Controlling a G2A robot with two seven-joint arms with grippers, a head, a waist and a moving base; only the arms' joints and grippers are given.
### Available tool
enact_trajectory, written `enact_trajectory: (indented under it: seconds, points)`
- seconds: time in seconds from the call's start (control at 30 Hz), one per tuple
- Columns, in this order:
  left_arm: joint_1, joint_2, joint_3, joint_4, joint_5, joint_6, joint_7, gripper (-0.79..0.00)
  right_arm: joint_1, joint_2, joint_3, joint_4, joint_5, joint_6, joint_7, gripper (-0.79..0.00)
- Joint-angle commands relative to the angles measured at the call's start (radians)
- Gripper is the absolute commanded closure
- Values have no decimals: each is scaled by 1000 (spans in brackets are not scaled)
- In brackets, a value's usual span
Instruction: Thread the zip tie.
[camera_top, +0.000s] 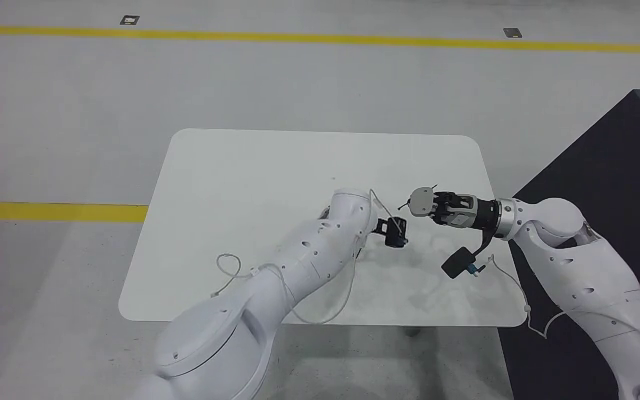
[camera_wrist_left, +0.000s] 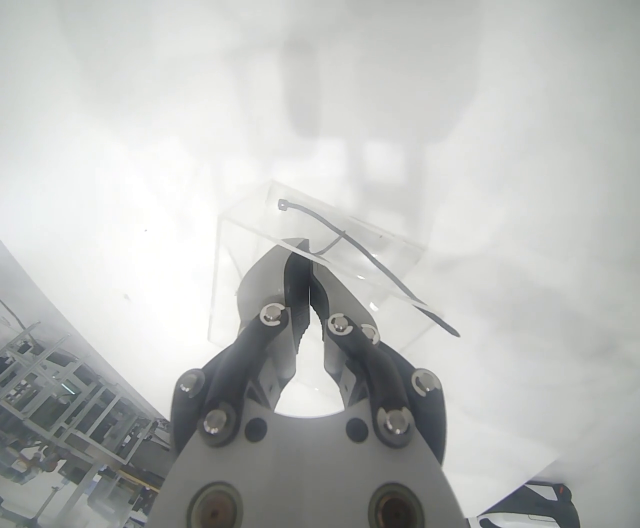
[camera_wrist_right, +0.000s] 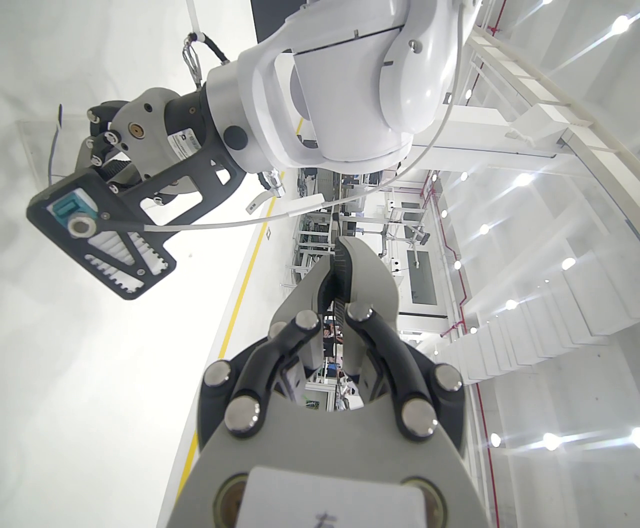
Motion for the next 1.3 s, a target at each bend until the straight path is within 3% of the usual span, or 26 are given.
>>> enact_trajectory:
  seconds: [0.0, 0.47, 0.57, 0.73, 1.03, 1.27]
  points:
    - [0, 1, -1, -4, 11, 14, -4, 0, 0, 0, 0, 0, 0, 0, 0, 0]
    - [47, 38, -6, -99, 119, 77, 15, 0, 0, 0, 0, 0, 0, 0, 0, 0]
    - [50, 42, -14, -124, 128, 67, -34, -132, 0, 0, 0, 0, 0, 0, 0, 0]
    - [61, 47, -28, -144, 131, 66, -59, -200, 0, 0, 0, 0, 0, 0, 0, 0]
    - [72, 49, -80, -164, 75, 80, -163, -182, 0, 0, 0, 0, 0, 0, 0, 0]
    - [91, 53, -150, -208, -12, 158, -334, -129, 0, 0, 0, 0, 0, 0, 0, 0]
